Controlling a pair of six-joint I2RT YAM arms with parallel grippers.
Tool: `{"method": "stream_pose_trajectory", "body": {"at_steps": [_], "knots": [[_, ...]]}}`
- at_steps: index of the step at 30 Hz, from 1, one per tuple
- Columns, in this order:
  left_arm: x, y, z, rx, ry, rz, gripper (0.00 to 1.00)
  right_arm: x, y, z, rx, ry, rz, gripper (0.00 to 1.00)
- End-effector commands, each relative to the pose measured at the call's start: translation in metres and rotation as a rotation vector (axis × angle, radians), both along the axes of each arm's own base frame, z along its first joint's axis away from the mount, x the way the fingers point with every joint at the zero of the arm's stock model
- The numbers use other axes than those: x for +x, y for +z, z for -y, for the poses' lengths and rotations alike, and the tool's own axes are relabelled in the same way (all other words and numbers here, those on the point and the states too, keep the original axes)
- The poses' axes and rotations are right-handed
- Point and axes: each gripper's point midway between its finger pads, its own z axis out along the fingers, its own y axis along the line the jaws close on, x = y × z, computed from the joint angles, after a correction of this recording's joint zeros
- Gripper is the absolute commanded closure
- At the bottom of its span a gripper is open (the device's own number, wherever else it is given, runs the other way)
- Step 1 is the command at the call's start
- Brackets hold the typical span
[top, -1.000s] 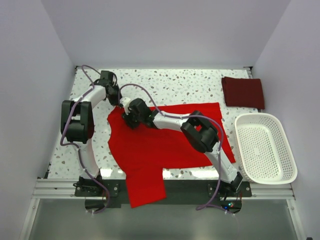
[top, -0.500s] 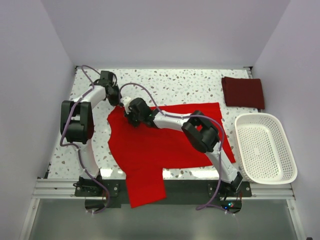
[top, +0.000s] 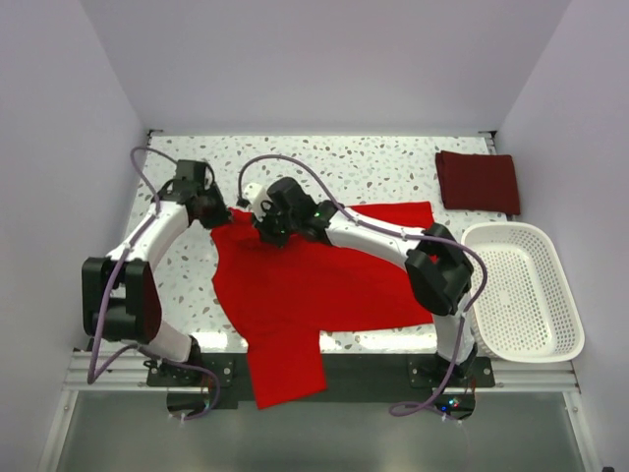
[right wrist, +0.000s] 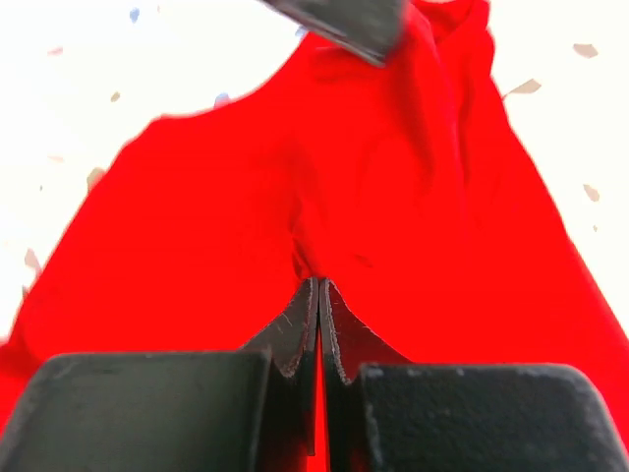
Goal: Fold and stack the t-shirts
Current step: Fold the tshirt
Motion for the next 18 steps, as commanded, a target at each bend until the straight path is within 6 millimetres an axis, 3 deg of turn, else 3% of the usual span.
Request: {"method": "stream_pose_trajectory", "body": {"at_steps": [1,3,6,9,18], "knots": [[-0.037,-0.008,0.0,-0.017,0.021,-0.031,1.0,-0.027,-0.006,0.022,-0.081,0.102,-0.027,1.0],[-0.052,-0.004,-0.001,-0.021,0.024,-0.02,1.0,-0.034,-0.01,0.032,-0.115,0.13,-0.028,1.0],[-0.083,-0.017,0.001,-0.043,0.028,-0.055,1.0,-0.04,-0.02,0.045,-0.164,0.148,-0.027,1.0],[-0.101,-0.024,0.006,-0.076,0.026,-0.077,1.0,-0.042,-0.028,0.055,-0.207,0.163,-0.033,1.0],[-0.127,-0.048,0.021,-0.104,0.008,-0.145,1.0,-0.052,-0.038,0.063,-0.242,0.2,-0.051,1.0]]}}
